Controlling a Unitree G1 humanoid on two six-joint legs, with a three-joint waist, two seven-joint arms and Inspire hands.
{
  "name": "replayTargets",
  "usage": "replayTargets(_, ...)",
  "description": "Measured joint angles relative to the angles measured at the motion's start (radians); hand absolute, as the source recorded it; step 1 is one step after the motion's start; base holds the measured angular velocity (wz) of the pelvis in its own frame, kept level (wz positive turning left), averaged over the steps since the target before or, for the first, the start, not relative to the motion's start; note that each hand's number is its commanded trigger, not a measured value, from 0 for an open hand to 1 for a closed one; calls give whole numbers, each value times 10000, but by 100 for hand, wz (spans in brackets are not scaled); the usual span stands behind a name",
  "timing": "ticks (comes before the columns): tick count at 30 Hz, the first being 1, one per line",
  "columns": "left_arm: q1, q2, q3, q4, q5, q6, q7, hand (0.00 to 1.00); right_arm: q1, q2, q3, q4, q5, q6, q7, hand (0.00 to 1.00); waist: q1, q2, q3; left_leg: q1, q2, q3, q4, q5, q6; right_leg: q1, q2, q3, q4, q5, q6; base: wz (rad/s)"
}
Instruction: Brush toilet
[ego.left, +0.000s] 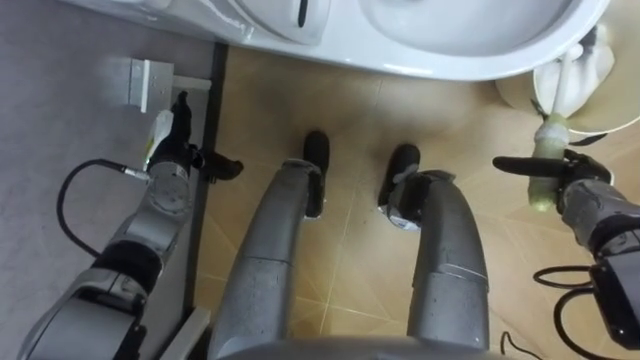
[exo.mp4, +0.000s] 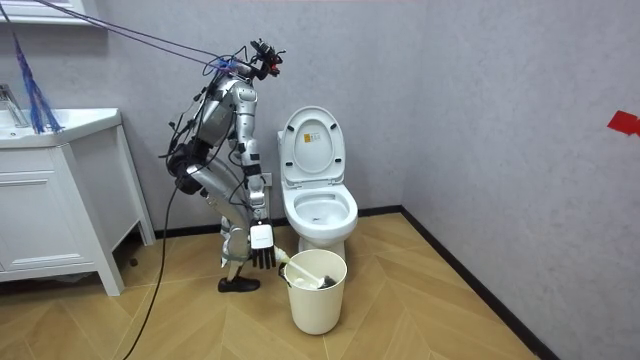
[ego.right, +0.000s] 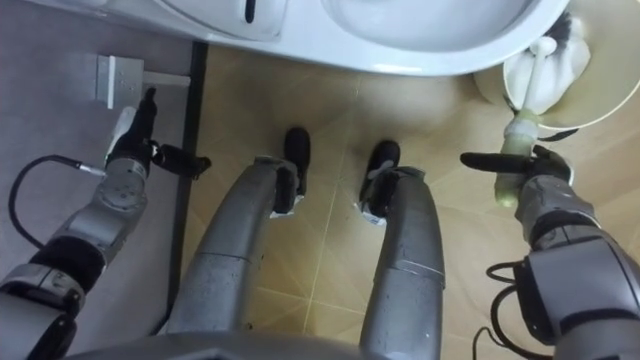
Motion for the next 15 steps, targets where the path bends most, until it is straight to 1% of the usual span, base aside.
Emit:
replayTargets(1, -16, 16, 0, 0, -3, 0, 0, 0, -4, -12, 0, 1, -86, 85, 81, 0, -19, 0, 0, 2, -72, -7, 5, 1, 0, -1, -20, -5, 12, 0, 0, 0)
replayTargets(5, -18, 18, -2, 3, -2, 24, -7, 0, 0, -124, 5, 45, -372, 217, 353, 0, -44, 0, 0, 5, -134, -9, 8, 10, 15, -7, -104, -15, 48, -6, 13, 1)
replayTargets(6, -31, 23, -2, 3, -3, 57, -15, 0, 0, -151, 8, 55, -387, 278, 429, 20, -57, -1, 0, 5, -134, -9, 5, 18, 28, -7, -145, -28, 69, -17, 31, 6)
replayTargets(7, -30, 39, -5, 4, -3, 62, -26, 0, 0, -164, 12, 61, -386, 337, 497, 90, -61, -1, 0, 5, -134, -9, 5, 20, 34, -7, -168, -26, 81, -25, 45, 6)
replayTargets(8, -30, 50, -5, 4, -4, 63, -35, 0, 0, -164, 12, 62, -386, 362, 530, 100, -60, -2, 0, 5, -136, -9, 5, 21, 36, -7, -175, -26, 82, -27, 50, 3)
replayTargets(11, -29, 104, -5, 7, -3, 79, -117, 0, 0, -164, 63, 72, -386, 439, 707, 100, -56, -6, 2, 4, -153, -2, 2, 18, 45, -7, -197, -27, 87, -37, 68, 0)
replayTargets(15, -32, 133, -23, 23, -4, 83, -406, 0, -8, -169, 411, 228, -582, 464, 1000, 100, -50, -5, 3, 4, -191, -27, 19, 14, 51, -2, -225, -34, 138, -60, 87, 3)
